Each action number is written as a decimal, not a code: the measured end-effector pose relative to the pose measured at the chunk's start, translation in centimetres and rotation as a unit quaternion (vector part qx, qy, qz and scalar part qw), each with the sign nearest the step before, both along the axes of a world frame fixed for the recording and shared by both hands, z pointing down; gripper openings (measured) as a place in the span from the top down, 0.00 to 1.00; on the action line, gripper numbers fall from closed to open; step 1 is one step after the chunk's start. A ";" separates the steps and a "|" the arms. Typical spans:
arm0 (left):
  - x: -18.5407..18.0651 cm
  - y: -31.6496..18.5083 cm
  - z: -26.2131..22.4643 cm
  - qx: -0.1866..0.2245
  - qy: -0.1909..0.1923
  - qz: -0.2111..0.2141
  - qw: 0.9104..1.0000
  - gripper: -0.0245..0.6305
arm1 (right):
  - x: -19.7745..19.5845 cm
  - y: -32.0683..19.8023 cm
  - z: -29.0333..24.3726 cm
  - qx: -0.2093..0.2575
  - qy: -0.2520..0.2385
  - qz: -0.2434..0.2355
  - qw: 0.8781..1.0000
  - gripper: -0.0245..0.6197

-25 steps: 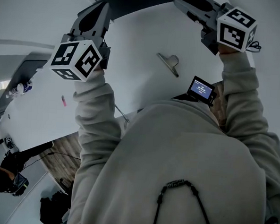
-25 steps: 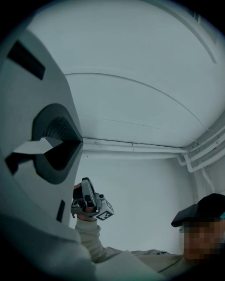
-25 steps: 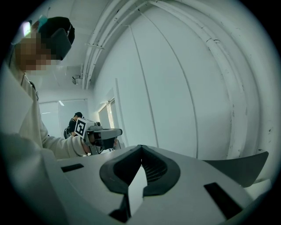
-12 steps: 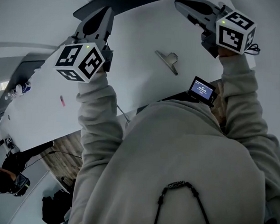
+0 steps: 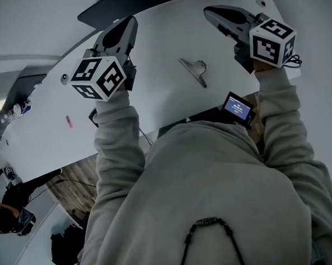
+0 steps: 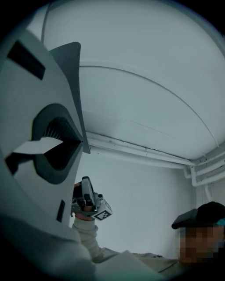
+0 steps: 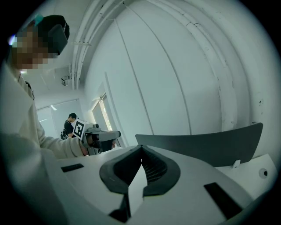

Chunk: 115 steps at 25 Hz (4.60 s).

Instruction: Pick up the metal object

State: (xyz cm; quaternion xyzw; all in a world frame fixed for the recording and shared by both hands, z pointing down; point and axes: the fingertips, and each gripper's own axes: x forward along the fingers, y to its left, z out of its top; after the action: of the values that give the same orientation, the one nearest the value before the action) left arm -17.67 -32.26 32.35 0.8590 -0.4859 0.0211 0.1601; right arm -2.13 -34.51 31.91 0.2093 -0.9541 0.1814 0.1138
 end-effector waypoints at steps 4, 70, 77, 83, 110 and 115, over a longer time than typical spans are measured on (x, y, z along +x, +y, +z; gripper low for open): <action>0.3 -0.3 1.6 -0.012 -0.001 0.002 1.000 0.96 | 0.4 -0.3 2.0 -0.014 0.003 0.002 1.000 0.93; 7.5 3.8 27.0 -0.207 0.013 0.065 0.976 0.96 | 5.3 6.3 35.8 -0.280 0.154 -0.007 0.948 0.66; 7.8 4.1 28.5 -0.219 0.023 0.058 0.974 0.96 | 5.7 7.1 38.6 -0.311 0.157 -0.009 0.937 0.64; 7.9 4.4 29.2 -0.222 0.016 0.056 0.973 0.96 | 5.1 7.9 40.3 -0.329 0.154 -0.020 0.932 0.64; 6.8 4.6 25.1 -0.194 0.024 0.044 0.980 0.96 | 5.1 6.9 36.4 -0.334 0.129 -0.020 0.934 0.80; 6.5 4.5 23.1 -0.182 0.013 0.044 0.982 0.96 | 5.1 5.1 33.3 -0.305 0.118 -0.018 0.945 0.80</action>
State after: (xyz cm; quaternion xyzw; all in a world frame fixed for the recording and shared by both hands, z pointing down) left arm -11.14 -27.71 55.47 0.8363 -0.4337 0.1051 0.3185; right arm 2.97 -29.45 65.21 0.1675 -0.8362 0.4358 0.2876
